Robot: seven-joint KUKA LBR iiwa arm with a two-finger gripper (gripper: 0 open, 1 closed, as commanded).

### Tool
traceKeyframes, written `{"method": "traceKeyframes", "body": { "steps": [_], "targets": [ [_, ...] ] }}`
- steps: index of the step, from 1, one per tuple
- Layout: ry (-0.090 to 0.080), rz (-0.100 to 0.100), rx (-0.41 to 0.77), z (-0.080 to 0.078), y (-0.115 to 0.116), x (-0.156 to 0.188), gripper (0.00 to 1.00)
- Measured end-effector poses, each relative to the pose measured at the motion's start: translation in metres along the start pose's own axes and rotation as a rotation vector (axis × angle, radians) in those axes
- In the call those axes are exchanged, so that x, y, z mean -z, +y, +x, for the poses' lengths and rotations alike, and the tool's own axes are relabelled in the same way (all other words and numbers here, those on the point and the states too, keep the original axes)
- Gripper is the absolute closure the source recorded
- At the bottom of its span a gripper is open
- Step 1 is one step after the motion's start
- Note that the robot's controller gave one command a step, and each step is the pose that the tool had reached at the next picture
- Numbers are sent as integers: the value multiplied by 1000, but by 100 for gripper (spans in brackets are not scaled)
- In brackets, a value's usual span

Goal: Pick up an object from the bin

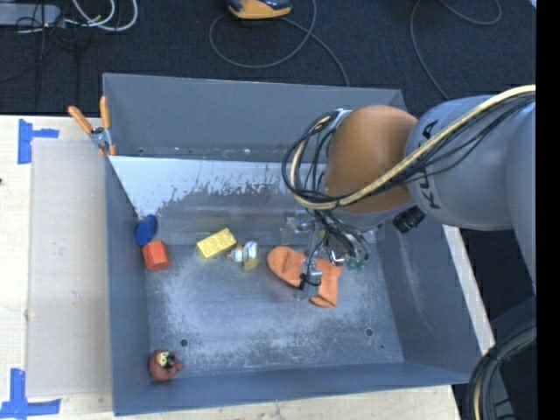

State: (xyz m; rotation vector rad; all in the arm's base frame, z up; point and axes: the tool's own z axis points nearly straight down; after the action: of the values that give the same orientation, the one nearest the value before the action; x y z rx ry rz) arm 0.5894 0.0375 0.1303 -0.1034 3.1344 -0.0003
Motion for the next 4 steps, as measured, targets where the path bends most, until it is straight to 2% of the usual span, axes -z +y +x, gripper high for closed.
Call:
{"method": "traceKeyframes", "body": {
  "steps": [1,2,3,4],
  "targets": [
    [8,-4,-126,-5,-29,-28,0],
    [2,-1,-370,-8,-29,-60,100],
    [2,-1,-370,-8,-29,-60,100],
    [2,-1,-385,-4,-23,60,100]
  ]
}}
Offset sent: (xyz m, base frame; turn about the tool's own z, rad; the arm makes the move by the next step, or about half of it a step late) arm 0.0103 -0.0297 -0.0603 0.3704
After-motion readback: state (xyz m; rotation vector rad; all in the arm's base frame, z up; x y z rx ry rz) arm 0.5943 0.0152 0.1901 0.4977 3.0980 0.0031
